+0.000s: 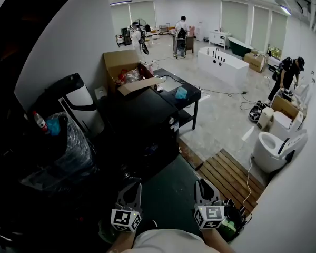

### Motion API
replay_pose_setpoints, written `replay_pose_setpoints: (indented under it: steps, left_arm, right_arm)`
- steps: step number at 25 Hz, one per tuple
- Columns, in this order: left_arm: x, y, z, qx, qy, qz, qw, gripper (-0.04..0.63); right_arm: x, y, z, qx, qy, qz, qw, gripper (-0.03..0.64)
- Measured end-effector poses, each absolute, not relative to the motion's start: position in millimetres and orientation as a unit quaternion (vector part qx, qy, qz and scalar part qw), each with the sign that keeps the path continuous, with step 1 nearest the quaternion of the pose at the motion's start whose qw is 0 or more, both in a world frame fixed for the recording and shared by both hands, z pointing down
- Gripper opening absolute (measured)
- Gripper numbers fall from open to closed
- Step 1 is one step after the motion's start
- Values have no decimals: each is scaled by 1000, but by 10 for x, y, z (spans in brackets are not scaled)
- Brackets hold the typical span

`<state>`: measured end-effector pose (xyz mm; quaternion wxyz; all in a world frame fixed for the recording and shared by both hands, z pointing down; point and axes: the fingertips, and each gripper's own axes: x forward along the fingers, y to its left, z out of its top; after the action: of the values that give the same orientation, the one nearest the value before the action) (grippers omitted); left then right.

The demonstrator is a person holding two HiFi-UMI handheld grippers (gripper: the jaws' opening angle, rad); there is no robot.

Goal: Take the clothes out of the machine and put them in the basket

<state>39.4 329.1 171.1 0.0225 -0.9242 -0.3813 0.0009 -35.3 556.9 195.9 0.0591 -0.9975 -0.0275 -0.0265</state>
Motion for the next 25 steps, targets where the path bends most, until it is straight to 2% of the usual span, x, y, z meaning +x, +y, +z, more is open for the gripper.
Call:
replay_pose_setpoints:
  steps: [1,6,14,25]
  left_arm:
    - [389,3294,1709,-924,-382,1,22,20]
    - [378,3268,1716,-925,-378,2,21,20]
    - [350,3233,1713,-927,-375,4,17,20]
    - [349,3218,1692,-927,-374,4,16,20]
  right_arm:
    - [-348,5574,1949,-997,-28,-25,61,91]
    - [-358,5554,1884,-997,-27,-11,68,207]
    - [-304,5467,1951,-997,1,-14,72,429]
    - [-275,5392,2007,-996,15,-33,83,457]
